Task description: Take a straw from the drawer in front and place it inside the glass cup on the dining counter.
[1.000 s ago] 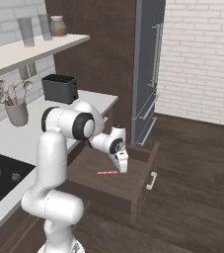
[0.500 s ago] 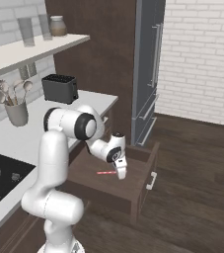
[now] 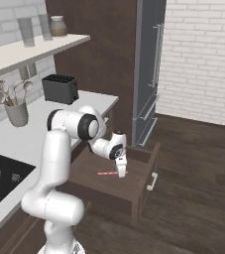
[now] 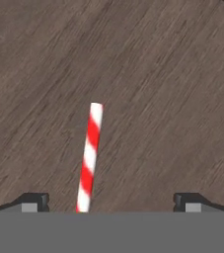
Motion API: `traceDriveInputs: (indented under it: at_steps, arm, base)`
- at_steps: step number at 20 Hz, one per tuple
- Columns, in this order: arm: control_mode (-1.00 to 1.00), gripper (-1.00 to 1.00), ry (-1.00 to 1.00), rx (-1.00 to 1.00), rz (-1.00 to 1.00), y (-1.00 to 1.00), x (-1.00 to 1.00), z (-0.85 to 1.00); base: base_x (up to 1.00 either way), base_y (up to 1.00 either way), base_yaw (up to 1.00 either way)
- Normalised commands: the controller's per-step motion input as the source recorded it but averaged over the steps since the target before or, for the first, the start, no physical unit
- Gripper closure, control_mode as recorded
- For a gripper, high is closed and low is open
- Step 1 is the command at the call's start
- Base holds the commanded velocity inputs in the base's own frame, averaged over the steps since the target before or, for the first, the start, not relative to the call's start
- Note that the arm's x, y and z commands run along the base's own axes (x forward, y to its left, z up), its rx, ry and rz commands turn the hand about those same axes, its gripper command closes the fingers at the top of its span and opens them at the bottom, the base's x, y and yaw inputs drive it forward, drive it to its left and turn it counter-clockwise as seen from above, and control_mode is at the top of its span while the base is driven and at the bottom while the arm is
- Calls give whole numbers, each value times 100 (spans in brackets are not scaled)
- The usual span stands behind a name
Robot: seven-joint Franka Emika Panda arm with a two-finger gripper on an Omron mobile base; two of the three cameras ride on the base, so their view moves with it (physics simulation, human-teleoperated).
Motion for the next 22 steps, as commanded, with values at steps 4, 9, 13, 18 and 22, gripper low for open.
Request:
traceDriveInputs:
  at_steps: [4, 9, 13, 18, 22]
  arm:
    - [-100, -100, 5, 0, -3, 0, 12, -7]
    - [-100, -100, 0, 0, -1, -8, -4, -19]
    - [-100, -100, 0, 0, -1, -7, -4, -21]
    - [-100, -100, 0, 0, 0, -4, 0, -18]
    - [-100, -100, 0, 0, 0, -9, -1, -21]
  base:
    - [0, 0, 0]
    - [0, 0, 0]
    - [0, 0, 0]
    - [0, 0, 0]
    - [0, 0, 0]
